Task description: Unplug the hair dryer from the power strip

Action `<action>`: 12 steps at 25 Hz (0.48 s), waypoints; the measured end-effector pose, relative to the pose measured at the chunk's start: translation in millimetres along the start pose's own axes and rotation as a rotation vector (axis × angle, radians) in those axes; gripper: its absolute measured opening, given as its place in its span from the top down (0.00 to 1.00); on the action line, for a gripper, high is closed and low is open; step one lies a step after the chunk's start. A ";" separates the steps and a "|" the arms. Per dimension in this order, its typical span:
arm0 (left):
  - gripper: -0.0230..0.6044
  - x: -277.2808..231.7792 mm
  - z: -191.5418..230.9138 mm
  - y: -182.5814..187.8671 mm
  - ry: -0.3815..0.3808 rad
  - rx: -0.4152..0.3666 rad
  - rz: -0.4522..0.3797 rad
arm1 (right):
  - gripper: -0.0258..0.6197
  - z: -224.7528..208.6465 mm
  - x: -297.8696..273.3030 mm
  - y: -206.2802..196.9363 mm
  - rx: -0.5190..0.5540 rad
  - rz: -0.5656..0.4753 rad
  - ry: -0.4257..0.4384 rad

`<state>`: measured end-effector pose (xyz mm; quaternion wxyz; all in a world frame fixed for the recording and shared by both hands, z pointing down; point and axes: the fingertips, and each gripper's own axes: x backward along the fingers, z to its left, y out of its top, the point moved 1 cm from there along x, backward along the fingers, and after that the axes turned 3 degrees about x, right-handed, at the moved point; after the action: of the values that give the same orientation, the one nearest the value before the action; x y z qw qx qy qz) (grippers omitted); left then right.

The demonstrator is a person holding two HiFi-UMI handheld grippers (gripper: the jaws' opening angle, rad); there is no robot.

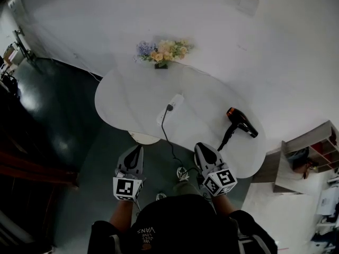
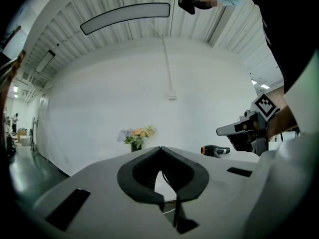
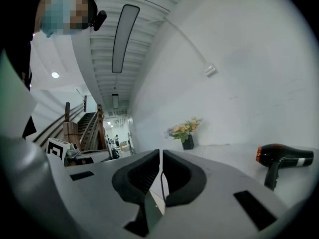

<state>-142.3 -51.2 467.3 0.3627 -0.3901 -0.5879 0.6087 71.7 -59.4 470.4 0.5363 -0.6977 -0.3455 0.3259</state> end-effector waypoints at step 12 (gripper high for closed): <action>0.90 -92.1 38.2 -65.7 0.068 -0.011 0.168 | 0.89 -48.8 -50.3 -10.3 -0.018 0.062 0.074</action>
<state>-138.0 -147.7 537.6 0.3279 -0.4605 -0.5438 0.6202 83.0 -124.8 495.0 0.5321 -0.7245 -0.3066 0.3130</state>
